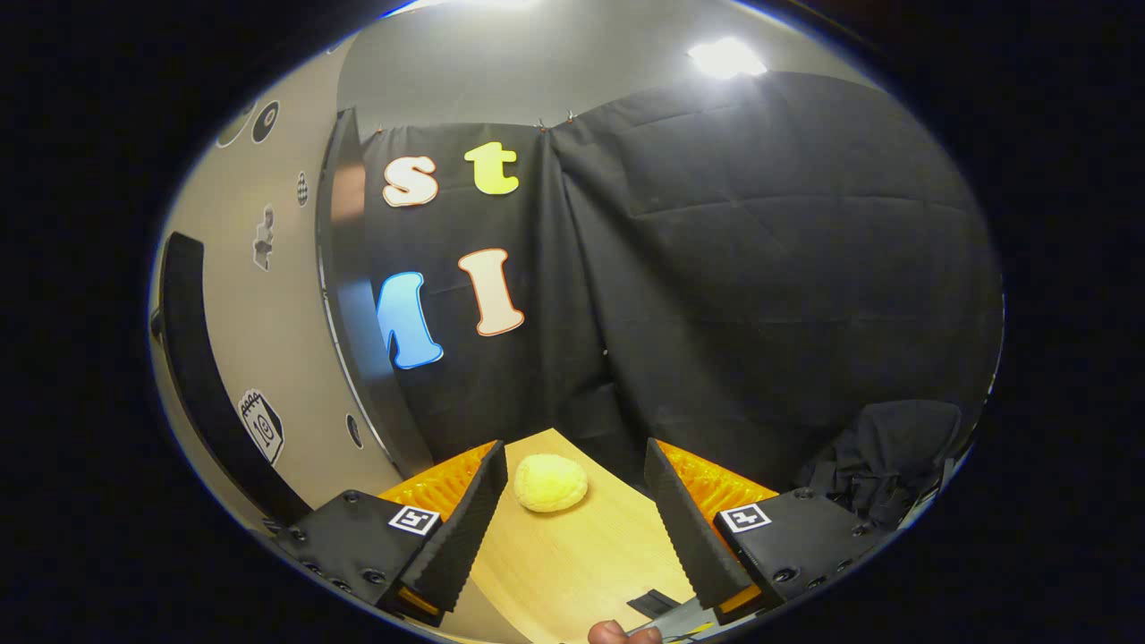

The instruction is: Open the cabinet door with the right hand, grasp the bottle in the cabinet with the left hand and place it on the coaster, then close the cabinet door with the right hand.

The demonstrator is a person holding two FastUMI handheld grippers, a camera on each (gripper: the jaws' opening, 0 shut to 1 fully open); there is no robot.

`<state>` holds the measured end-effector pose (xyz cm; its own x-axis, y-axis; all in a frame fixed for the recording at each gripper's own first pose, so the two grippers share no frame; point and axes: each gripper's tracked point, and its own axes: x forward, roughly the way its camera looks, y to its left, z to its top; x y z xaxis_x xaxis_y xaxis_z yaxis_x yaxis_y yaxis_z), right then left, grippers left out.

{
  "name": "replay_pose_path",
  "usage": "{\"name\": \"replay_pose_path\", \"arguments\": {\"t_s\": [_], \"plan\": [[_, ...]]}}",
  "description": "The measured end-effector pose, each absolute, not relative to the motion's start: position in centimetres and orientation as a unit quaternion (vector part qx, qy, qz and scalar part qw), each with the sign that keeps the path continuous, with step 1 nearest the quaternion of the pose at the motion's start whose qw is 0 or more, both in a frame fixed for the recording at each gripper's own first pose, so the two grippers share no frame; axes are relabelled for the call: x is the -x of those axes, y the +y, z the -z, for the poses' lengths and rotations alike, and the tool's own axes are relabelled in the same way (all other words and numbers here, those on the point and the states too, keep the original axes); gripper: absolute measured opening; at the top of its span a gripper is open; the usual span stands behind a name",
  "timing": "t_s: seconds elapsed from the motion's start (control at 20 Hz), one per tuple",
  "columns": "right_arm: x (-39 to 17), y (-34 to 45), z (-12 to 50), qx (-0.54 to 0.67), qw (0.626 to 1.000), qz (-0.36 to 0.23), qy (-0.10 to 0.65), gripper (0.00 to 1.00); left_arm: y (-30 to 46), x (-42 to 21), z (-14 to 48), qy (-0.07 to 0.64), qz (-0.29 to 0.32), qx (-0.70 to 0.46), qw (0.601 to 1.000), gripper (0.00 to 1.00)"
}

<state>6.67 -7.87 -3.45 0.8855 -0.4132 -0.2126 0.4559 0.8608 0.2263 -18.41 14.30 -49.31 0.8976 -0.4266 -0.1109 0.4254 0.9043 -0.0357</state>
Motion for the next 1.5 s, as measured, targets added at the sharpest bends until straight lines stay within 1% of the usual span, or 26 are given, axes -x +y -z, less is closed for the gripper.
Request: {"name": "replay_pose_path", "arguments": {"t_s": [0.05,0.1,0.15,0.2,0.25,0.35,0.4,0.45,0.5,0.6,0.65,0.7,0.85,0.9,1.1,1.15,1.25,1.4,1.45,1.5], "plan": [[-6.5,-8.0,3.4,-0.139,0.96,0.23,0.077,0.92,14.5,18.5,49.6,0.059,0.217,0.008,0.974,0.71],[-6.4,-8.2,3.4,-0.136,0.96,0.234,0.073,0.98,14.7,18.7,49.9,0.06,0.217,0.012,0.974,0.73],[-6.2,-8.3,3.4,-0.131,0.96,0.238,0.073,0.98,14.8,18.7,49.8,0.056,0.217,0.016,0.974,0.71],[-6.1,-8.3,3.6,-0.126,0.96,0.24,0.074,0.98,14.8,18.6,50.0,0.058,0.218,0.017,0.974,0.74],[-6.1,-8.2,3.8,-0.125,0.96,0.241,0.076,0.98,14.8,18.6,50.2,0.062,0.218,0.016,0.974,0.72],[-6.1,-7.8,4.2,-0.128,0.959,0.239,0.079,0.98,14.8,18.7,50.1,0.062,0.22,0.016,0.973,0.72],[-6.1,-7.6,4.5,-0.128,0.959,0.239,0.083,0.98,14.8,18.8,50.1,0.063,0.224,0.018,0.972,0.76],[-6.1,-7.5,4.9,-0.123,0.959,0.24,0.088,0.98,14.6,18.9,50.4,0.07,0.23,0.018,0.97,0.76],[-5.9,-7.5,5.1,-0.115,0.959,0.242,0.089,0.98,14.8,18.8,50.6,0.073,0.23,0.018,0.97,0.72],[-5.7,-7.0,5.5,-0.108,0.961,0.238,0.094,0.98,15.4,18.8,50.5,0.079,0.225,0.022,0.971,0.72],[-5.5,-6.9,5.7,-0.104,0.961,0.237,0.096,0.98,15.9,18.7,50.0,0.076,0.219,0.024,0.973,0.74],[-5.4,-6.8,5.9,-0.101,0.961,0.238,0.097,0.98,16.0,18.6,49.5,0.073,0.216,0.025,0.973,0.82],[-4.9,-6.5,6.9,-0.099,0.96,0.241,0.106,0.98,15.4,18.6,47.7,0.068,0.23,0.04,0.97,0.82],[-4.6,-6.3,7.7,-0.098,0.959,0.241,0.112,0.98,15.6,18.8,47.1,0.064,0.232,0.041,0.97,0.84],[-3.3,-6.1,9.2,-0.105,0.954,0.25,0.13,0.98,15.7,19.3,43.7,0.044,0.243,0.051,0.968,0.84],[-3.1,-6.1,9.4,-0.107,0.953,0.253,0.131,0.98,15.6,19.3,42.6,0.039,0.247,0.055,0.967,0.82],[-2.7,-6.2,9.3,-0.106,0.952,0.257,0.127,0.98,15.6,19.5,40.4,0.027,0.251,0.053,0.966,0.84],[-2.5,-6.6,8.9,-0.099,0.954,0.257,0.118,0.98,16.5,19.2,37.0,0.013,0.237,0.033,0.971,0.84],[-2.7,-6.7,8.5,-0.098,0.956,0.254,0.113,0.98,16.8,19.3,35.9,0.013,0.231,0.033,0.972,0.82],[-3.0,-6.8,8.1,-0.095,0.958,0.248,0.108,0.98,17.0,19.4,35.0,0.02,0.224,0.033,0.974,0.84]]}}
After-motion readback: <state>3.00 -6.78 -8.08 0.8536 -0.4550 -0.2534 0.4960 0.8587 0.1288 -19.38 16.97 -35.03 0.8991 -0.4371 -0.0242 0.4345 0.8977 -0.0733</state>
